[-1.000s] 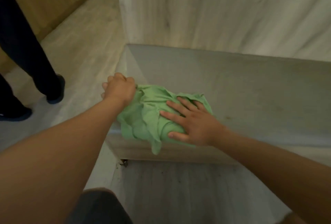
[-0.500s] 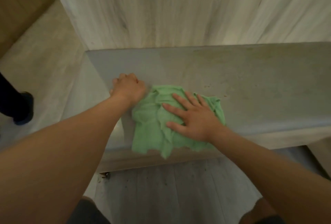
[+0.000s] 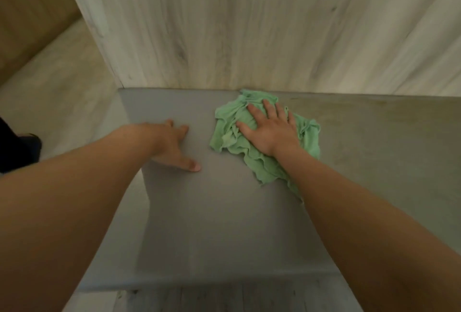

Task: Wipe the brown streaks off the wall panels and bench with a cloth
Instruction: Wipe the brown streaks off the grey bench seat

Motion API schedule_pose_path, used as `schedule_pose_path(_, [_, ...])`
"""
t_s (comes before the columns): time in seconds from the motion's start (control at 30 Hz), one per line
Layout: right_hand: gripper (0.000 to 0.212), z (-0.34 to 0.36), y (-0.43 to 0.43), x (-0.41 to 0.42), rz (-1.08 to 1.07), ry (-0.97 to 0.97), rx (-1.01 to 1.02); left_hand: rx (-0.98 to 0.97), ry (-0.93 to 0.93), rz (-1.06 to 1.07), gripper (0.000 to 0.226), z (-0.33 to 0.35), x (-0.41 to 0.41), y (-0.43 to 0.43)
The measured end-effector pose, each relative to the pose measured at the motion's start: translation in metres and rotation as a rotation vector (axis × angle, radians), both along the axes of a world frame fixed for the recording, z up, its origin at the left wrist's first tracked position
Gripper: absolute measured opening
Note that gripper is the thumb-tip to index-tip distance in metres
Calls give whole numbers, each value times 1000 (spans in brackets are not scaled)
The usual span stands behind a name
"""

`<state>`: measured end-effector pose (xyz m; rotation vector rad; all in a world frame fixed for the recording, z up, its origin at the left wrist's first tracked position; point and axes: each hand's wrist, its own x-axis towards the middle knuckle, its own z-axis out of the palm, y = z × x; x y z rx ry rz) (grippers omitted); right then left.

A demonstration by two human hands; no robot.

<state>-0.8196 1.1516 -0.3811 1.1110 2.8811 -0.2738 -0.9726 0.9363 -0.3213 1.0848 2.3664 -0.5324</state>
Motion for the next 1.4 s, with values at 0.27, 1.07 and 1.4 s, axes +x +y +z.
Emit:
schedule_pose_path(0.27, [86, 6, 12, -64, -276, -10, -30, 149, -92, 12, 161, -54, -26, -7])
schedule_pose_path(1.07, [76, 4, -52, -11, 169, -5, -31, 216, -60, 20, 158, -57, -23, -12])
schedule_pose_path(1.4, [78, 6, -168, 94, 514, 49, -11, 522, -20, 279, 45, 11, 15, -97])
